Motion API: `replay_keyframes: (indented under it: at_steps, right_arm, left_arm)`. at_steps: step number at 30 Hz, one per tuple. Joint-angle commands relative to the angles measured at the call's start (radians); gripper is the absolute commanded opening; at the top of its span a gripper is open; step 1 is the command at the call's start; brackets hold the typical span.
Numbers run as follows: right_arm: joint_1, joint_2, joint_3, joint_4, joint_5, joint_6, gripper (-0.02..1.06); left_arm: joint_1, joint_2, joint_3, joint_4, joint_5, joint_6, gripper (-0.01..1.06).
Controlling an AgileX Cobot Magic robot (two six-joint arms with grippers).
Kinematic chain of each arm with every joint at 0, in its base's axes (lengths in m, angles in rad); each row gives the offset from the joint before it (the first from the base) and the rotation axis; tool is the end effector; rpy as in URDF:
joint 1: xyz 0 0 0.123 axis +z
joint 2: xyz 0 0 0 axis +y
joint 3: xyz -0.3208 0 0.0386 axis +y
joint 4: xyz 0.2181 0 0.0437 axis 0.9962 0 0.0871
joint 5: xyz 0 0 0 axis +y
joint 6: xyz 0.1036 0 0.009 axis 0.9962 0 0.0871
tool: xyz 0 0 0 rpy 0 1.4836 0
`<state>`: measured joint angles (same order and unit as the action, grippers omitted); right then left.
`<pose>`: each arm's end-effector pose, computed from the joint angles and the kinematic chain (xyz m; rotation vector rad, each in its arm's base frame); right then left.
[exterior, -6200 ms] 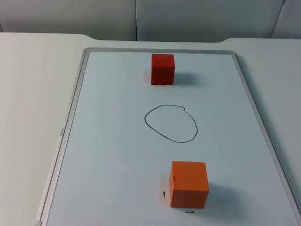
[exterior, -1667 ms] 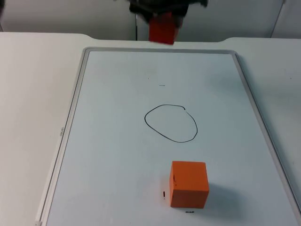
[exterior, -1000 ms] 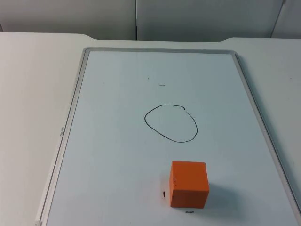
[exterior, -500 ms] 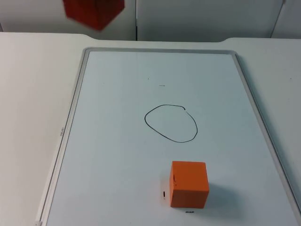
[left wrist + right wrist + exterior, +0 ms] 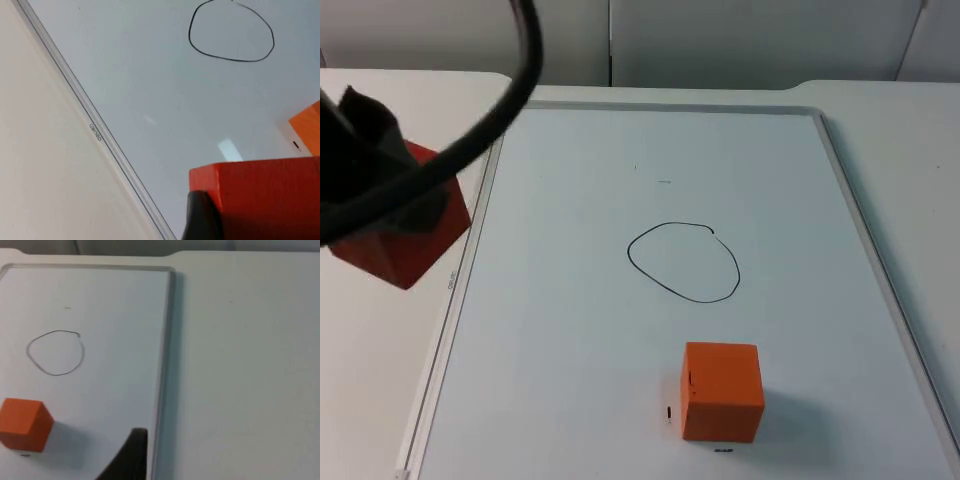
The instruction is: Pick up one cube with the left hand and another cube with the right hand. First place the cube in the right hand at the target position, then stack the cube in the left hand on top.
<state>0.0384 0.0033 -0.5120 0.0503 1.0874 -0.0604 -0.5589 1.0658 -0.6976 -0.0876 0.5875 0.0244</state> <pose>-0.0600 0.0023 0.2580 -0.1052 2.0589 0.0468 0.1372 -0.0918 0.3055 0.6431 2.3785 -0.3277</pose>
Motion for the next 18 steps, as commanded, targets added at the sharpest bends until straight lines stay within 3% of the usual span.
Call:
replay_keyframes:
  at_steps: [1, 5, 8, 9, 12, 18]
  right_arm:
    - [-0.007, -0.003, 0.000, 0.076, -0.008, -0.055, 1.04]
    - [-0.007, 0.023, -0.005, 0.193, -0.009, -0.145, 1.04]
    - [-0.007, 0.119, -0.027, 0.304, -0.033, -0.303, 1.04]
    - [-0.007, 0.119, -0.027, 0.304, -0.033, -0.303, 1.04]
    - [-0.007, 0.256, -0.062, 0.416, -0.098, -0.478, 1.04]
    - [-0.007, 0.506, -0.139, 0.451, -0.180, -0.603, 1.04]
  left_arm:
    - [-0.004, -0.052, 0.005, -0.011, 0.007, -0.009, 0.05]
    - [-0.004, -0.134, 0.005, -0.002, 0.047, -0.009, 0.05]
    - [-0.004, -0.211, 0.005, 0.031, 0.085, -0.044, 0.05]
    - [-0.004, -0.211, 0.005, 0.031, 0.085, -0.044, 0.05]
    - [-0.004, -0.286, 0.005, 0.100, 0.127, -0.108, 0.05]
    - [-0.004, -0.335, 0.005, 0.118, 0.196, -0.114, 0.05]
